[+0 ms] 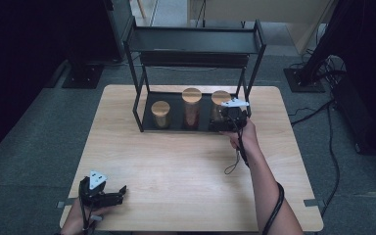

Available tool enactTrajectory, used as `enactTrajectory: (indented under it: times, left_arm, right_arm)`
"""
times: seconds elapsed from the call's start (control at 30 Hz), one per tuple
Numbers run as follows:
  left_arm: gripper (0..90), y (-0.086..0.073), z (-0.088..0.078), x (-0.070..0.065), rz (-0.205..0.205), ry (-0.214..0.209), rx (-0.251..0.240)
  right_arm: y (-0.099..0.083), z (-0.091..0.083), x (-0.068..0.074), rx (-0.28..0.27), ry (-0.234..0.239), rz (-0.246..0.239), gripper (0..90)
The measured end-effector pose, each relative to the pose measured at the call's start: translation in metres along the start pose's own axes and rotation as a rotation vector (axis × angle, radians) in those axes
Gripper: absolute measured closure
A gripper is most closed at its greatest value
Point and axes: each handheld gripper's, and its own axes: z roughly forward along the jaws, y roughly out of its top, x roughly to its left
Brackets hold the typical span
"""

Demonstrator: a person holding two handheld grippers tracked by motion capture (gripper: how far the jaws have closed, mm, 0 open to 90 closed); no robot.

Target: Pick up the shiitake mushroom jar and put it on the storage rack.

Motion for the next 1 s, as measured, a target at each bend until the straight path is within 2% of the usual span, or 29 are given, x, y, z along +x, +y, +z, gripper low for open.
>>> enactTrajectory:
  times: [0.33, 0.53, 1.0]
  left_arm:
    - [0.0, 0.000, 0.000, 0.000, 0.001, 0.000, 0.000]
    - [0.0, 0.000, 0.000, 0.000, 0.000, 0.000, 0.000]
    - [0.0, 0.000, 0.000, 0.000, 0.001, 0.000, 0.000]
  right_arm:
    - [-0.027, 0.006, 0.010, 0.022, 0.039, -0.030, 3.7]
    - [-0.042, 0.009, 0.010, 0.029, 0.071, 0.001, 0.0]
    - [-0.080, 0.016, 0.004, 0.068, 0.076, 0.040, 0.0]
